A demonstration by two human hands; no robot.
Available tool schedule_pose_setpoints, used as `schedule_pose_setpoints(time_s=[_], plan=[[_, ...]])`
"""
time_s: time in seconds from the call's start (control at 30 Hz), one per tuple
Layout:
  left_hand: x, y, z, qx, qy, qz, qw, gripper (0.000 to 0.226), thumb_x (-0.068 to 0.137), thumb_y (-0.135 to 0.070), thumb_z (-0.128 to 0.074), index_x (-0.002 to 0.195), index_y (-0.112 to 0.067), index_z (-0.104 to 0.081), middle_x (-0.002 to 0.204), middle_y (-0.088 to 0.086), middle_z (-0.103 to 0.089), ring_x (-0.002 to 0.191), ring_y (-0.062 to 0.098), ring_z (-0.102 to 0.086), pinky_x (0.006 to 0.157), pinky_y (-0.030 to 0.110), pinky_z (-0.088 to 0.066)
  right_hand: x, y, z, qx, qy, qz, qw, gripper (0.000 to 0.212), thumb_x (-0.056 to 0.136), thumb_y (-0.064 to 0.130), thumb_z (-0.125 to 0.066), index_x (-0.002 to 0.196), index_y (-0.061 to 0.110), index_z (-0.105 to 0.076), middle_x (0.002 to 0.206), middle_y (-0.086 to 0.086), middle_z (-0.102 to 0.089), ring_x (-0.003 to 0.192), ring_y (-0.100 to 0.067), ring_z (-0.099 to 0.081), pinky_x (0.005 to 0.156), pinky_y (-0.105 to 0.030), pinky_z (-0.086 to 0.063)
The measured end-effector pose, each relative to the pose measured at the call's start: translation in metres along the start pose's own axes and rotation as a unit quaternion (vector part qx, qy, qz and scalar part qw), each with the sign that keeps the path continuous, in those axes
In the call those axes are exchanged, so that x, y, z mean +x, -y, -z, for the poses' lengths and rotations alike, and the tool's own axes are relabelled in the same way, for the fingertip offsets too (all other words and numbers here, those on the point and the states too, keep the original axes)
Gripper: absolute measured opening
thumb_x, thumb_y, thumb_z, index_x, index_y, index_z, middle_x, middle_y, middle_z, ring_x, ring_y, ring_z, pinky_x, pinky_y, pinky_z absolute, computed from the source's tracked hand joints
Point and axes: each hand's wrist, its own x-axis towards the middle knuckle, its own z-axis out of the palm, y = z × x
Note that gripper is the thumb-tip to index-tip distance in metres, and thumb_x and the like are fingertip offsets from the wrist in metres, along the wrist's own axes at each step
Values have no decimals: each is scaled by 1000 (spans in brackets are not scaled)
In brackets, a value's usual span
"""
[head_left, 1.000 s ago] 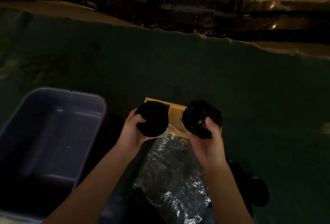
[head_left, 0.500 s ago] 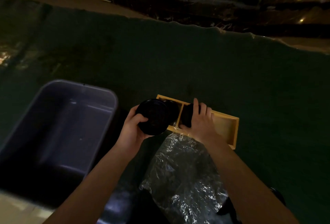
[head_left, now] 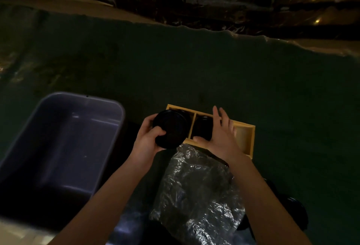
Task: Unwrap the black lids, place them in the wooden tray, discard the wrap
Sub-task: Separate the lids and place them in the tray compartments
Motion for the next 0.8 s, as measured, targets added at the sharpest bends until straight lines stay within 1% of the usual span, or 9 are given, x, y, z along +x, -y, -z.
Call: schedule_pose_setpoints(time_s=[0.1, 0.17, 0.2, 0.27, 0.33, 0.4, 0.5, 0.67, 0.8], plan=[[-3, 3, -10, 58, 2, -18, 998, 52, 70, -16, -63, 120, -29, -62, 132, 10, -59, 120, 32, -60, 86, 51, -61, -37, 7, 25, 221, -57, 47, 972, 103, 80, 58, -72, 162, 30, -17, 161, 7, -30, 145, -8, -37, 119, -41, -40], [-7, 6, -21, 110, 15, -43, 993, 49, 69, -18, -62, 116, -34, -61, 129, 7, -61, 117, 27, -62, 88, 49, -61, -65, 22, 35, 289, -45, 90, 952, 113, 76, 64, -77, 162, 39, -8, 161, 17, -26, 146, 4, -32, 117, -19, -36], [-9, 8, -27, 141, 25, -62, 988, 48, 70, -19, -62, 115, -36, -61, 127, 5, -61, 116, 25, -62, 90, 46, -60, -77, 31, 37, 284, -26, 102, 953, 121, 73, 67, -79, 161, 46, 1, 166, 19, -16, 151, 3, -23, 117, -17, -29], [-13, 13, -40, 206, 57, -107, 971, 48, 73, -19, -62, 118, -37, -58, 125, -1, -61, 113, 16, -61, 86, 30, -59, -92, 44, 35, 222, -18, 125, 967, 134, 67, 69, -83, 155, 54, 17, 170, 21, 7, 158, -4, -3, 120, -23, -19], [-17, 18, -51, 258, 96, -139, 951, 49, 81, -12, -64, 124, -34, -55, 123, -6, -59, 111, 7, -60, 78, 16, -56, -100, 50, 33, 170, -39, 140, 975, 140, 65, 64, -86, 156, 49, 20, 170, 17, 13, 159, -11, 2, 123, -33, -21], [-21, 23, -61, 289, 131, -152, 936, 54, 85, -5, -65, 128, -33, -51, 124, -9, -57, 111, 2, -59, 81, 18, -56, -105, 51, 32, 156, -70, 134, 976, 136, 68, 56, -86, 161, 38, 11, 170, 9, 1, 158, -19, -9, 120, -43, -37], [-28, 31, -74, 302, 164, -138, 929, 60, 75, -16, -67, 126, -42, -47, 126, -12, -55, 118, 6, -57, 94, 29, -55, -109, 40, 29, 168, -132, 96, 972, 118, 72, 44, -87, 163, 24, -14, 158, 0, -23, 146, -26, -36, 100, -49, -57], [-32, 44, -92, 310, 188, -120, 924, 71, 75, -20, -81, 132, -39, -43, 129, -14, -54, 124, 5, -53, 98, 23, -48, -114, 15, 26, 184, -173, 80, 964, 117, 71, 31, -91, 161, 15, -19, 147, -6, -33, 132, -20, -47, 92, -41, -61], [-29, 46, -104, 245, 191, -67, 948, 84, 63, -44, -83, 137, -33, -45, 130, -14, -57, 117, -1, -59, 91, 21, -53, -116, 4, 27, 224, -208, 59, 950, 109, 72, 38, -86, 159, 19, -22, 140, 10, -35, 128, -17, -50, 88, -27, -57]])
